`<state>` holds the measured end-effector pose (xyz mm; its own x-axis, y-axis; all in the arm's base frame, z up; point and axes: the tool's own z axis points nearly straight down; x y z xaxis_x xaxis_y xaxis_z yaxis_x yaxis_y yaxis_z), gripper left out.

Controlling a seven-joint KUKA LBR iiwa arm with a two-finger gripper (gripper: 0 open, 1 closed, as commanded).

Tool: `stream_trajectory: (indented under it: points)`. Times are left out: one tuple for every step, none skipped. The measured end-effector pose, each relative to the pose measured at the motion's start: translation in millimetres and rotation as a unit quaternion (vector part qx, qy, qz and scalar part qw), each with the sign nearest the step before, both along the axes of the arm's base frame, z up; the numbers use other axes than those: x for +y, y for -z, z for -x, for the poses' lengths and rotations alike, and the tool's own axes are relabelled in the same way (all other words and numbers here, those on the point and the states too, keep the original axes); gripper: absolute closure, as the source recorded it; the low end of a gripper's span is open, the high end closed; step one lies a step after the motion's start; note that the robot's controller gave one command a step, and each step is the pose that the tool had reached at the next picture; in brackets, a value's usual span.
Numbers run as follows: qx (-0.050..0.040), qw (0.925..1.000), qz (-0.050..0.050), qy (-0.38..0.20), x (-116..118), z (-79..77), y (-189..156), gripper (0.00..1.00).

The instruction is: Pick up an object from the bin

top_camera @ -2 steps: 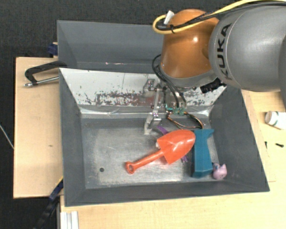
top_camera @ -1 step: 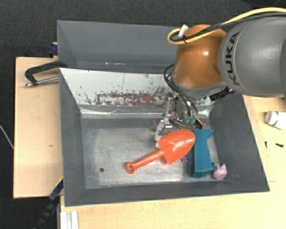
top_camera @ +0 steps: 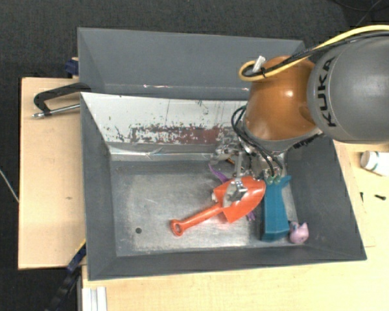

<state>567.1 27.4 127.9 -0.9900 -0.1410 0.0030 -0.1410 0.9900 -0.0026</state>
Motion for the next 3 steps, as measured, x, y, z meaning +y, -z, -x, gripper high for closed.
stream_trajectory:
  points:
    - [-0.0086, 0.9906, -0.005, -0.137, -47.7, 34.9, 51.6, 1.0]
    - [-0.009, 0.9906, -0.005, -0.137, -47.6, 34.8, 51.6, 1.0]
    - [-0.0085, 0.9865, -0.001, -0.164, -60.6, 13.0, -133.3, 1.0]
